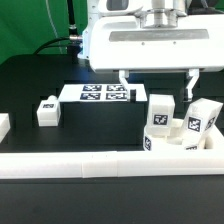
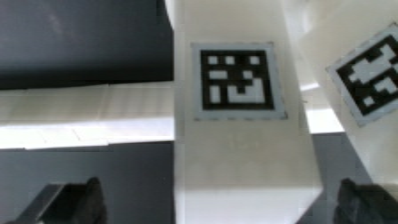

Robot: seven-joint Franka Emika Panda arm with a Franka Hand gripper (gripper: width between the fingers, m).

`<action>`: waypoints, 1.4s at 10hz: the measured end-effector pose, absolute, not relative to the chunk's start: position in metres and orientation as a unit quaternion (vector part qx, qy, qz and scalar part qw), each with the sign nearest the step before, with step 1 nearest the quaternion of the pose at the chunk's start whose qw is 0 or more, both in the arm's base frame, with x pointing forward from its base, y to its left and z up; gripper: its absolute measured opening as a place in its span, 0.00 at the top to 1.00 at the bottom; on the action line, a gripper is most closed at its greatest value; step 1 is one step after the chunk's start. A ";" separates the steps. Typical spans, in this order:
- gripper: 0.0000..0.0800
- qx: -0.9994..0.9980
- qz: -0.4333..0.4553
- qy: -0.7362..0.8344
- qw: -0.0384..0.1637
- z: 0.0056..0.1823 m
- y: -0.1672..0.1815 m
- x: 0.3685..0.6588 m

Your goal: Assemble stool

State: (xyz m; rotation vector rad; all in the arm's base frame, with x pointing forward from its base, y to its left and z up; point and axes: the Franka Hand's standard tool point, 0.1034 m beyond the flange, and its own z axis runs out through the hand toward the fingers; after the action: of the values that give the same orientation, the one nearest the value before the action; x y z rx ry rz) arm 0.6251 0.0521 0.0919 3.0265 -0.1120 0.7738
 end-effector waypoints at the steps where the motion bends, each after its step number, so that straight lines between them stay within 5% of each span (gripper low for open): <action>1: 0.19 0.971 0.237 -0.036 0.007 0.091 0.053 0.624; 7: 0.19 0.998 0.030 -0.046 -0.008 0.085 0.055 0.616; 9: 0.19 0.998 0.027 -0.048 -0.008 0.086 0.053 0.619; 10: 0.34 0.998 0.027 -0.048 -0.008 0.086 0.053 0.619; 11: 0.34 0.998 0.027 -0.047 -0.008 0.085 0.053 0.619; 12: 0.52 0.998 0.027 -0.047 -0.008 0.085 0.053 0.619; 14: 0.58 0.998 0.027 -0.058 -0.008 0.085 0.053 0.619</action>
Offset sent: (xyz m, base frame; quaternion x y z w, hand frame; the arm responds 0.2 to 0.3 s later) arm 0.0021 0.0011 0.0027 -0.0016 -0.1416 0.0001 0.9899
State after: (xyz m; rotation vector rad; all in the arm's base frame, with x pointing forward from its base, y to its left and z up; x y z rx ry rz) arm 0.6194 0.0531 0.0846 3.1516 -0.1817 0.0843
